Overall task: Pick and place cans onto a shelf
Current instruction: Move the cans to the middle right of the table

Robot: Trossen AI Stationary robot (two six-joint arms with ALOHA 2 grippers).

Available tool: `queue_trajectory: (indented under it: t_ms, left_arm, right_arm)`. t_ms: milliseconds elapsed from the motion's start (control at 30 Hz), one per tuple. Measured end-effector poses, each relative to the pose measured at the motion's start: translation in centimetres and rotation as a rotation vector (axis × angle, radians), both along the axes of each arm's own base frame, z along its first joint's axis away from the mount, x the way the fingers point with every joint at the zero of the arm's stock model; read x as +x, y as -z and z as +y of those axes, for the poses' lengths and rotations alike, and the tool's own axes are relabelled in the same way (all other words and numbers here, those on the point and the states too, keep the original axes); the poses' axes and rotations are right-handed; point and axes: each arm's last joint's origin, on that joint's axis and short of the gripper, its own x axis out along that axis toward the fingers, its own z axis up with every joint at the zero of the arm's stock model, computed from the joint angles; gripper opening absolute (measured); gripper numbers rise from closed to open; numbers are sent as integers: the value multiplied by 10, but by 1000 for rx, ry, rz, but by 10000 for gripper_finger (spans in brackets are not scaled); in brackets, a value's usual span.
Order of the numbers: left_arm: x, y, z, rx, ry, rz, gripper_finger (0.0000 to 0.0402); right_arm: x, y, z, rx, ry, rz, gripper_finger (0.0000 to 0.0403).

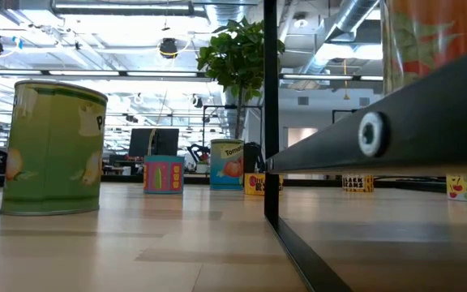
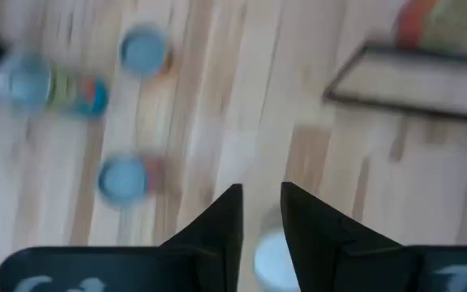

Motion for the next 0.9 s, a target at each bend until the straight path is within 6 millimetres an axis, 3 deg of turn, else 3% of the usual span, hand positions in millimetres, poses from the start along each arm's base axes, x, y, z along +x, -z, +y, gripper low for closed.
queue_trajectory:
  t_ms: [100, 200, 333, 467, 533, 700, 833, 900]
  left_arm:
    - [-23, 14, -10, -30, -12, 6, 78]
    - [-65, 29, -13, -30, -137, 132, 78]
    - [-106, 59, -29, -136, -242, 249, 77]
    - [-126, 94, -48, -250, -252, 288, 49]
    - [-128, 113, -55, -293, -231, 284, 16]
    - [-120, 155, -49, -302, -267, 190, 1]
    - [-98, 171, -14, -207, -346, 44, 0]
    - [-75, 170, 6, -189, -335, -83, 0]
  right_arm:
    - [1, 1, 1, 4, -8, 18, 46]
    - [2, 2, 1, 5, -4, 28, 46]
    - [1, 2, 0, 14, 22, 23, 46]
    - [1, 2, -2, 27, 63, 20, 46]
    - [1, 2, -3, 35, 84, 20, 46]
    - [1, 1, -4, 45, 110, 16, 46]
    - [1, 1, -4, 46, 110, 13, 46]
    - [1, 1, -4, 46, 110, 11, 46]
